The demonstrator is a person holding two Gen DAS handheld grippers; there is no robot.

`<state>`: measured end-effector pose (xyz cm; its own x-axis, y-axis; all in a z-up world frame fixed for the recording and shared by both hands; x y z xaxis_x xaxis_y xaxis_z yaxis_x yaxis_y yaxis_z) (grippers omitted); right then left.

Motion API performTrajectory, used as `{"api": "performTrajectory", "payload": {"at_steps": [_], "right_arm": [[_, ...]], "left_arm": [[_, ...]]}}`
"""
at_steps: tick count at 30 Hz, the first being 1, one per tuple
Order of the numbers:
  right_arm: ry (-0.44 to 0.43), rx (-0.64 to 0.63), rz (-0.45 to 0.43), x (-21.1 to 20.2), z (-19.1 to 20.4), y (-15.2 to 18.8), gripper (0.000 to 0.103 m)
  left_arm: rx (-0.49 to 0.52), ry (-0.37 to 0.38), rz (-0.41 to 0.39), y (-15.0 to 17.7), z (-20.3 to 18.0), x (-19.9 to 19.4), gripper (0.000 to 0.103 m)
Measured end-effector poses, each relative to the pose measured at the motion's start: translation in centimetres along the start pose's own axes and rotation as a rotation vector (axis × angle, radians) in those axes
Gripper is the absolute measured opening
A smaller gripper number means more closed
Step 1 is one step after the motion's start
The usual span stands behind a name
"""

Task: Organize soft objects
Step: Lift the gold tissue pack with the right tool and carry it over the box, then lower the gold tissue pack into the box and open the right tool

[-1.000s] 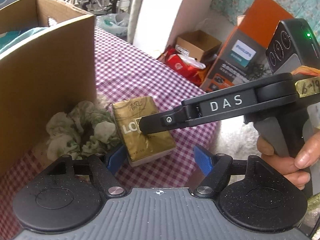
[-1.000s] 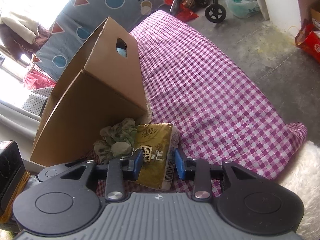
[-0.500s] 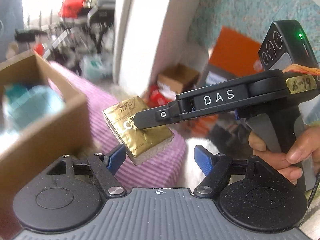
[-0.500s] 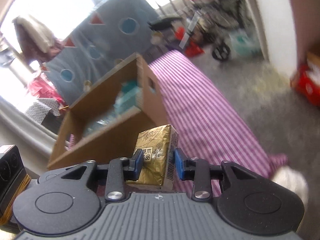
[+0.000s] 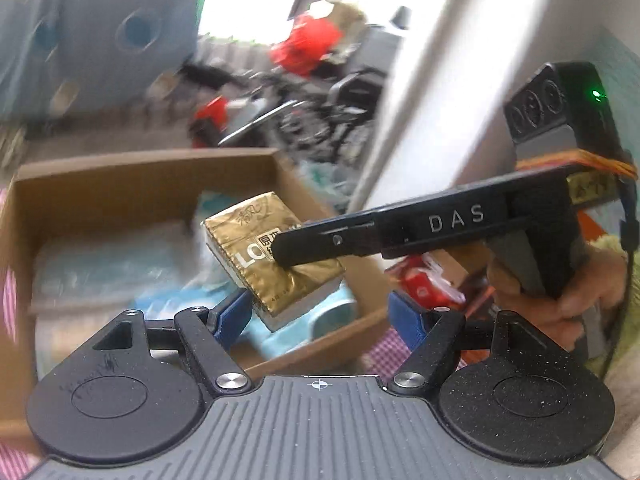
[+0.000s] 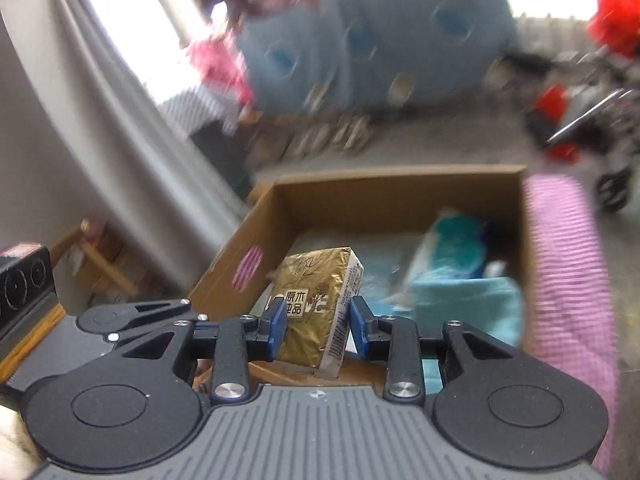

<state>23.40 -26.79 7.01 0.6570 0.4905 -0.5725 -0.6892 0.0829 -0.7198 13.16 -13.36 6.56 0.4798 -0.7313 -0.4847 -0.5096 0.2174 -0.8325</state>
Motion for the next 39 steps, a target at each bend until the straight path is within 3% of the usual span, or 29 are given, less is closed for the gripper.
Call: {"api": "performTrajectory", "payload": {"at_steps": [6, 9, 14, 18, 23, 27, 32, 39], "right_arm": [[-0.14, -0.093, 0.285, 9.5, -1.8, -2.5, 0.037], [-0.218, -0.135, 0.462, 13.9, -2.9, -2.1, 0.037], [-0.198, -0.21, 0.661, 18.6, -3.7, 0.7, 0.037], [-0.184, -0.268, 0.676, 18.0, -3.4, 1.6, 0.037], [-0.154, -0.249, 0.648, 16.8, -3.3, 0.9, 0.037], [-0.134, -0.254, 0.701, 17.9, -2.1, 1.9, 0.037], [-0.138, -0.242, 0.711, 19.3, -1.0, 3.0, 0.037], [-0.116, -0.135, 0.688, 20.4, -0.2, 2.8, 0.037]], "left_arm": [[-0.232, -0.035, 0.04, 1.4, 5.1, 1.8, 0.075], [-0.321, 0.023, 0.076, 2.2, 6.7, 3.0, 0.075], [-0.319, 0.036, 0.116, 3.7, 7.2, 3.9, 0.081], [-0.301, 0.043, 0.093, 3.5, 7.6, 1.9, 0.083], [-0.271, 0.06, 0.077, 3.5, 8.2, -0.1, 0.088], [-0.246, 0.069, 0.042, 3.3, 8.7, -0.9, 0.096], [-0.212, 0.061, 0.007, 3.5, 9.0, -2.2, 0.098], [-0.208, 0.051, 0.005, 4.0, 9.7, -2.3, 0.098]]}}
Point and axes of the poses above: each gripper's, at about its wrist camera, not at the fingertips, and x roughly the way its jaws point, z to its left, y to its underside, the point moved 3 cm from there along x, roughly the way its jaws point, and after that the axes turned 7 degrees about -z, right-handed, at the moved point
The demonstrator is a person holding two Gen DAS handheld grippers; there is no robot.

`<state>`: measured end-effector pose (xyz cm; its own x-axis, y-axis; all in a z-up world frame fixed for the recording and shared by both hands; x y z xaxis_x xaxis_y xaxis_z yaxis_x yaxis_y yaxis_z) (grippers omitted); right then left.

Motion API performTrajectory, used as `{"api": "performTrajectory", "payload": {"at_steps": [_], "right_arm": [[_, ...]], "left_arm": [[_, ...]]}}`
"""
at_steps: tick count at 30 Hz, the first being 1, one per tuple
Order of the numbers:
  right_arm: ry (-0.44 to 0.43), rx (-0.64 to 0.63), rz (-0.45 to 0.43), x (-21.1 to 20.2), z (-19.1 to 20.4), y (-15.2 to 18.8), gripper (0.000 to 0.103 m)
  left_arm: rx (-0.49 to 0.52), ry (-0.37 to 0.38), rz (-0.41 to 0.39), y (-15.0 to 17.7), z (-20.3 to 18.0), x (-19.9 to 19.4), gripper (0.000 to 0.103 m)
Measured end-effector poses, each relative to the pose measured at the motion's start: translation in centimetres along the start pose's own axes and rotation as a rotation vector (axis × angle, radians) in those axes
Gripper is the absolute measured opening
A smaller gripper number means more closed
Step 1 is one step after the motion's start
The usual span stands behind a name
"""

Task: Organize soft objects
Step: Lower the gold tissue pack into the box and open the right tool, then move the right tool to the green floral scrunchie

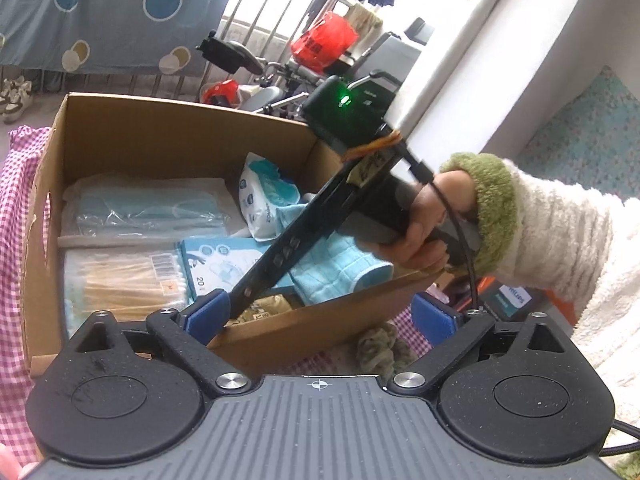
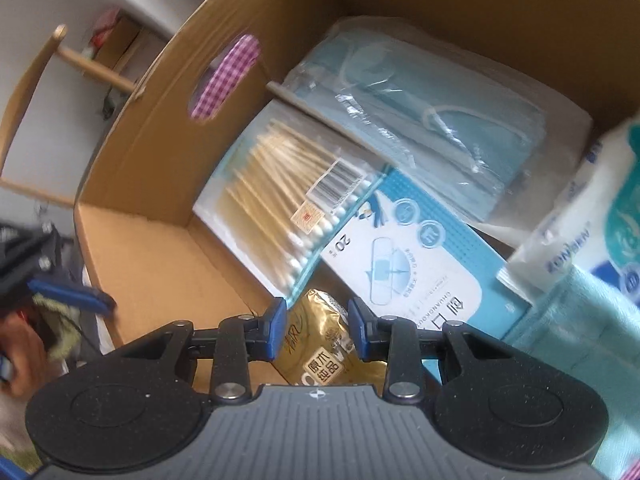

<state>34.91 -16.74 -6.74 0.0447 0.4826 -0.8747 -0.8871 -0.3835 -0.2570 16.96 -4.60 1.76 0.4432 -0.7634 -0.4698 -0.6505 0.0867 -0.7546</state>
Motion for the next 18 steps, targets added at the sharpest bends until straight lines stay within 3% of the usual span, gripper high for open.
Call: {"api": "performTrajectory", "payload": {"at_steps": [4, 8, 11, 12, 18], "right_arm": [[0.026, 0.114, -0.039, -2.9, -1.6, 0.6, 0.038], [0.06, 0.224, 0.037, -2.7, -3.2, 2.3, 0.039], [0.061, 0.237, 0.113, -0.8, -3.1, 3.0, 0.039], [0.058, 0.232, 0.128, -0.1, -2.8, 2.9, 0.044], [0.045, 0.227, 0.134, 0.8, -1.7, 2.1, 0.047]], "left_arm": [[-0.006, 0.01, -0.004, 0.2, 0.2, -0.1, 0.101], [0.007, 0.025, -0.009, 0.4, 0.2, -0.3, 0.102], [0.024, 0.014, -0.003, 0.5, 0.1, -0.3, 0.102], [0.027, 0.012, -0.002, 0.5, 0.0, -0.3, 0.102], [0.026, 0.026, -0.007, 0.7, 0.0, -0.6, 0.102]]}}
Point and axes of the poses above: each gripper's, at about its wrist camera, not at the fingertips, and x roughly the way its jaws point, z to its left, y to its underside, the point moved 3 cm from there along x, roughly the way its jaws point, and after that the axes turned 7 degrees about -z, right-handed, at the moved point
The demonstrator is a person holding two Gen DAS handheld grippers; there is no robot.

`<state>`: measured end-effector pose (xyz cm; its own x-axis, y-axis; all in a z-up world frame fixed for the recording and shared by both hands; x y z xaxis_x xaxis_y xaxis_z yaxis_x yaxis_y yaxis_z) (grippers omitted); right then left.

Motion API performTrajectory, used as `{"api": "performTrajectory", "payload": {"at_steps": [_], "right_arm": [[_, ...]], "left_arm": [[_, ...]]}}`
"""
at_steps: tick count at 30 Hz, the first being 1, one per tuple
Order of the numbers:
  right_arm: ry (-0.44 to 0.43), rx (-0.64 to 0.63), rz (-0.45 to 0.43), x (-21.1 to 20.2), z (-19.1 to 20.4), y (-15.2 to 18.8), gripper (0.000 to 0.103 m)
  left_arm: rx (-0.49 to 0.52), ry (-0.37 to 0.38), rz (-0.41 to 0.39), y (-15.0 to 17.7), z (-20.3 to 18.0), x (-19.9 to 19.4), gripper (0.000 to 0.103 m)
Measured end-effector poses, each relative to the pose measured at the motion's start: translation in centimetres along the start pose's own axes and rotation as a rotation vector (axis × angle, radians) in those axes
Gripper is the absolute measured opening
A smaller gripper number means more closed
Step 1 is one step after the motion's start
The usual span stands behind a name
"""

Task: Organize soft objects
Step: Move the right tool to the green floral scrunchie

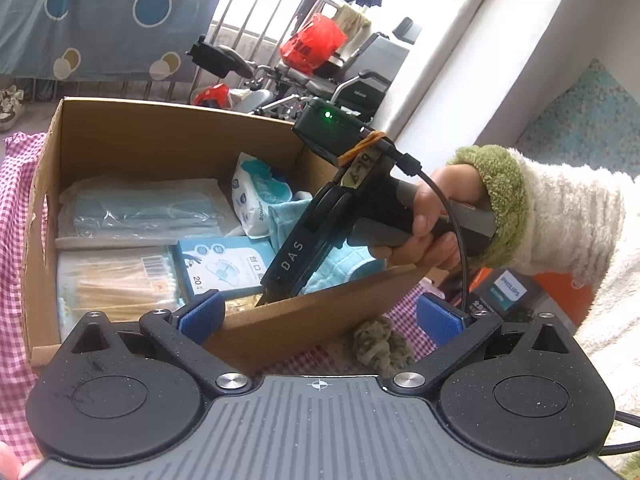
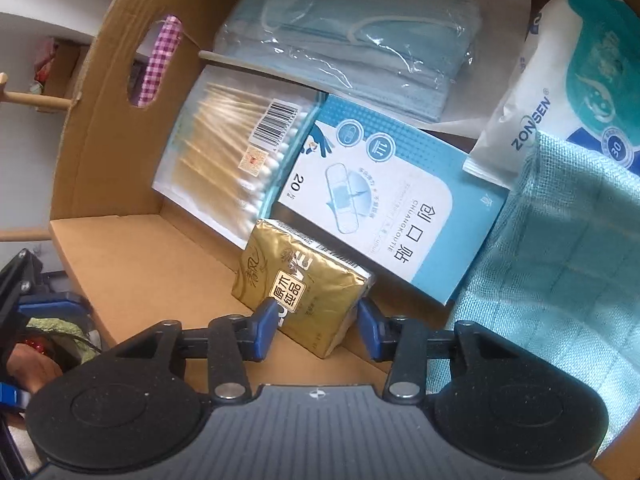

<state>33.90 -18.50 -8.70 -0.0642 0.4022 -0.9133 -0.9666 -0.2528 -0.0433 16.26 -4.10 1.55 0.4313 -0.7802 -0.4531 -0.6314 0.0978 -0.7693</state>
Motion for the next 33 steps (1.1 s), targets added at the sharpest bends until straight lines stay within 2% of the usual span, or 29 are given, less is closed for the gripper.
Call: {"api": "performTrajectory", "payload": {"at_steps": [4, 9, 15, 20, 24, 27, 31, 33], "right_arm": [[0.003, 0.027, -0.032, -1.0, -0.4, 0.4, 0.047], [-0.014, 0.044, -0.214, -6.4, -0.7, 2.7, 0.047], [-0.088, 0.072, -0.497, -13.6, -0.7, 10.7, 0.051], [-0.131, 0.165, -0.626, -15.2, -2.1, 18.5, 0.054], [-0.148, 0.274, -0.695, -15.0, -4.3, 23.9, 0.054], [-0.132, 0.353, -0.733, -13.6, -5.9, 26.8, 0.055], [-0.046, 0.382, -0.758, -10.9, -6.8, 27.6, 0.055], [-0.007, 0.378, -0.775, -10.0, -7.0, 27.6, 0.055]], "left_arm": [[-0.005, 0.0, -0.006, 0.1, 0.1, 0.0, 0.102], [-0.003, -0.016, -0.017, 0.0, -0.2, -0.4, 0.102], [0.03, -0.011, -0.033, -0.1, -2.1, -1.3, 0.102], [0.067, 0.011, 0.0, 0.3, -4.3, -0.9, 0.102], [0.087, 0.056, 0.062, 1.0, -6.2, 0.5, 0.102], [0.102, 0.096, 0.14, 2.1, -7.6, 2.4, 0.102], [0.156, 0.11, 0.272, 4.5, -9.5, 6.1, 0.101], [0.209, 0.106, 0.31, 5.7, -10.2, 7.7, 0.097]]}}
Point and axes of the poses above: each gripper's, at about its wrist camera, not at the fingertips, and x roughly the way its jaws point, z to its left, y to its underside, the point moved 3 cm from there along x, roughly the way its jaws point, and after that the axes turned 7 degrees about -z, right-handed, at the moved point
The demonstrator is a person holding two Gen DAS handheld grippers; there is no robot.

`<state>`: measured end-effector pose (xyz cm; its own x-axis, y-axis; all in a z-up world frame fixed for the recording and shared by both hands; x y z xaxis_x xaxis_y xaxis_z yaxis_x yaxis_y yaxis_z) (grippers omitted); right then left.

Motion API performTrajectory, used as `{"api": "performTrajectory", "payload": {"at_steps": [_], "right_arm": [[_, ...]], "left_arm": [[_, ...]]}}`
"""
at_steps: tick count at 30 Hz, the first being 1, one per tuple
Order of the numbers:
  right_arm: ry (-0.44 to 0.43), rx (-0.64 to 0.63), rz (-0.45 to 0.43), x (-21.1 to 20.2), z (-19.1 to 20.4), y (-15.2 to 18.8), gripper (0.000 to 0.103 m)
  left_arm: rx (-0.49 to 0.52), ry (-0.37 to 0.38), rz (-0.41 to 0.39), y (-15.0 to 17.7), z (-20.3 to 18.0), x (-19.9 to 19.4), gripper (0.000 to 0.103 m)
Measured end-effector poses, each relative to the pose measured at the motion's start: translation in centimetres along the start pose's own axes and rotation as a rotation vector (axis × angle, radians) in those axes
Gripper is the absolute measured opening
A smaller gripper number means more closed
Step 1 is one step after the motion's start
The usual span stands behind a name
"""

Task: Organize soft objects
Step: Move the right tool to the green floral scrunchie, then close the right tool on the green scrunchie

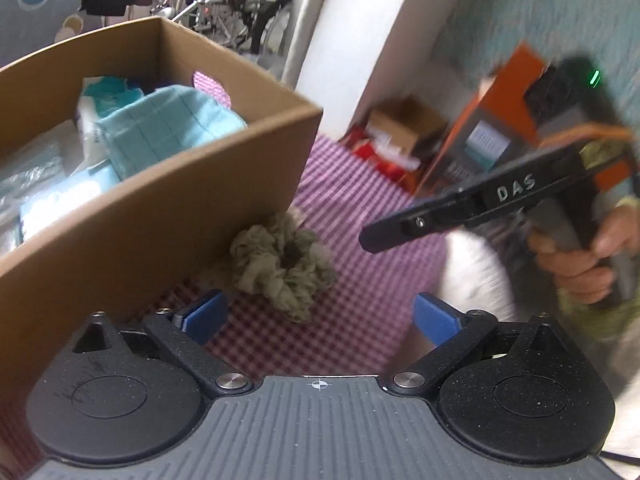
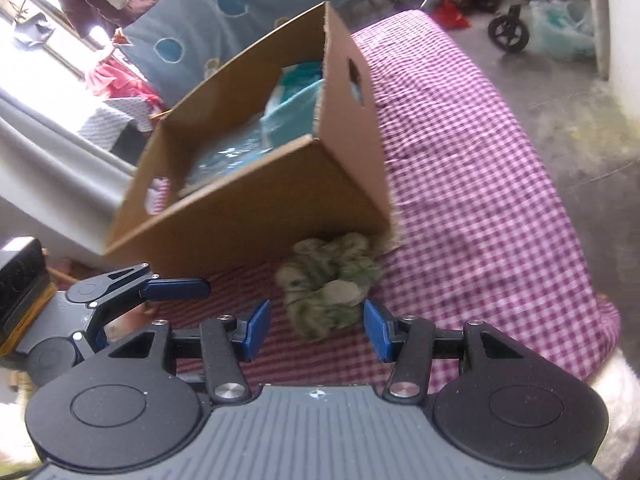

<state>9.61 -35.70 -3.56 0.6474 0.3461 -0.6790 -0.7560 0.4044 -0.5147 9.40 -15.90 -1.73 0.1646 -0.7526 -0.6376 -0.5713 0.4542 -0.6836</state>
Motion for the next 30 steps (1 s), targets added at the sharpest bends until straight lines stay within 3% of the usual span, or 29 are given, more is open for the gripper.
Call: {"api": "performTrajectory", "payload": {"at_steps": [6, 11, 18, 24, 30], "right_arm": [[0.059, -0.099, -0.033, 2.9, 0.0, 0.3, 0.054], [0.076, -0.12, -0.022, 4.6, -0.5, 0.5, 0.045], [0.074, -0.124, -0.026, 5.4, -1.0, 1.2, 0.018], [0.056, -0.132, -0.059, 2.9, -0.2, 2.1, 0.012], [0.049, -0.106, -0.083, 0.7, 0.7, 3.3, 0.01]], "left_arm": [[0.144, -0.114, 0.072, 0.8, -1.3, 5.2, 0.086], [0.229, -0.191, 0.09, 1.2, -1.7, 7.7, 0.073], [0.244, -0.246, 0.1, 1.2, -1.4, 8.5, 0.044], [0.235, -0.224, 0.06, 1.1, -2.0, 7.5, 0.026], [0.207, -0.192, 0.033, 1.4, -2.9, 6.2, 0.018]]}}
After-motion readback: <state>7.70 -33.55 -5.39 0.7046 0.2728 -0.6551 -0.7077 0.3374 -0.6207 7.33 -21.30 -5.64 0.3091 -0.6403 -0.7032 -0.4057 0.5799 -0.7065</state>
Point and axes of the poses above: each gripper's, at about its wrist camera, not at the fingertips, and x roughly the way its jaws point, z to its left, y to its underside, the point moved 3 cm from there along x, roughly the way its jaws point, and after that the axes turned 7 degrees about -z, right-handed, at the moved point
